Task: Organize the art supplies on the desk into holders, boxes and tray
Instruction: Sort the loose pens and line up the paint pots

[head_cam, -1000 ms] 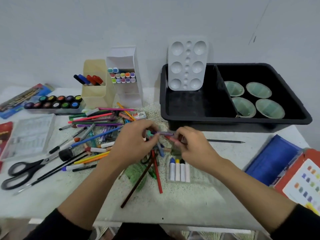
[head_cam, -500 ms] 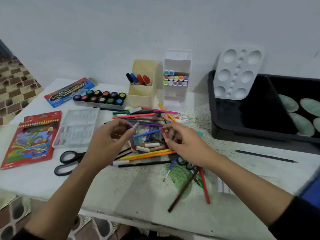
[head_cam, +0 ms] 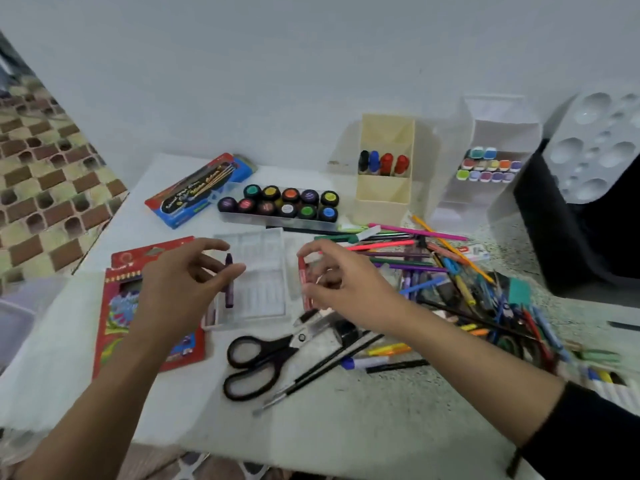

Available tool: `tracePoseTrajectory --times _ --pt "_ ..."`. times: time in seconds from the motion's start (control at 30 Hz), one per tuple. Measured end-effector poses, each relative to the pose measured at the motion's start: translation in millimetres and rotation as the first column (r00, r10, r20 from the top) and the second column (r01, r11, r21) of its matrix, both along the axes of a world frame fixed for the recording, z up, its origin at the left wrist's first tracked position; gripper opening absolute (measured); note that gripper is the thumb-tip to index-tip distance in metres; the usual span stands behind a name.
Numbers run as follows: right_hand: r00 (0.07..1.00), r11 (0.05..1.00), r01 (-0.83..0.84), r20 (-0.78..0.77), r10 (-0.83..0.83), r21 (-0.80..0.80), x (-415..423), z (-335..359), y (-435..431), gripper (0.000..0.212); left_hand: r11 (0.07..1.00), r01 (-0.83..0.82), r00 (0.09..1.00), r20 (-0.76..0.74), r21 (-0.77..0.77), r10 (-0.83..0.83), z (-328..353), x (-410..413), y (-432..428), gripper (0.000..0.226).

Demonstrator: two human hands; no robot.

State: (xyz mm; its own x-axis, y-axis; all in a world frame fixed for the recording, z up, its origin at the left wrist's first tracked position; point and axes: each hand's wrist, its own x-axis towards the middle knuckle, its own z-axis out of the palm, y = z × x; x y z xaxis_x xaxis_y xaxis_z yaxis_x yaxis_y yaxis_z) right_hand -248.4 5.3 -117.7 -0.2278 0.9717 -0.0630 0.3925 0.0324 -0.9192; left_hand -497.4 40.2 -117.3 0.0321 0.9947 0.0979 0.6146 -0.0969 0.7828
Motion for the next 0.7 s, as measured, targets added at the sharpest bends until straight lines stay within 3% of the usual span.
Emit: tracePoseTrajectory --times 0.13,0.33,0.5,0.7 --pt "0.996 0.999 0.003 -0.085 -0.006 -0.039 -40 -9 21 0.031 0.999 0.03 0.998 -0.057 -0.031 -0.032 -14 -19 11 0.028" --pt "0.998 0.994 -0.027 -0.066 0.02 -0.11 -74 -24 40 0.028 0.996 0.084 0.994 -0.071 -0.026 -0.086 -29 -26 15 0.03" --pt "0.998 0.987 -0.055 -0.009 0.054 -0.151 -81 -27 48 0.036 0.975 0.22 0.963 -0.157 -0.024 -0.221 -25 -36 15 0.054" --pt "0.992 0.997 -0.043 0.117 0.05 -0.063 -87 -33 49 0.039 0.925 0.369 0.895 -0.231 -0.092 -0.381 -28 -47 14 0.054"
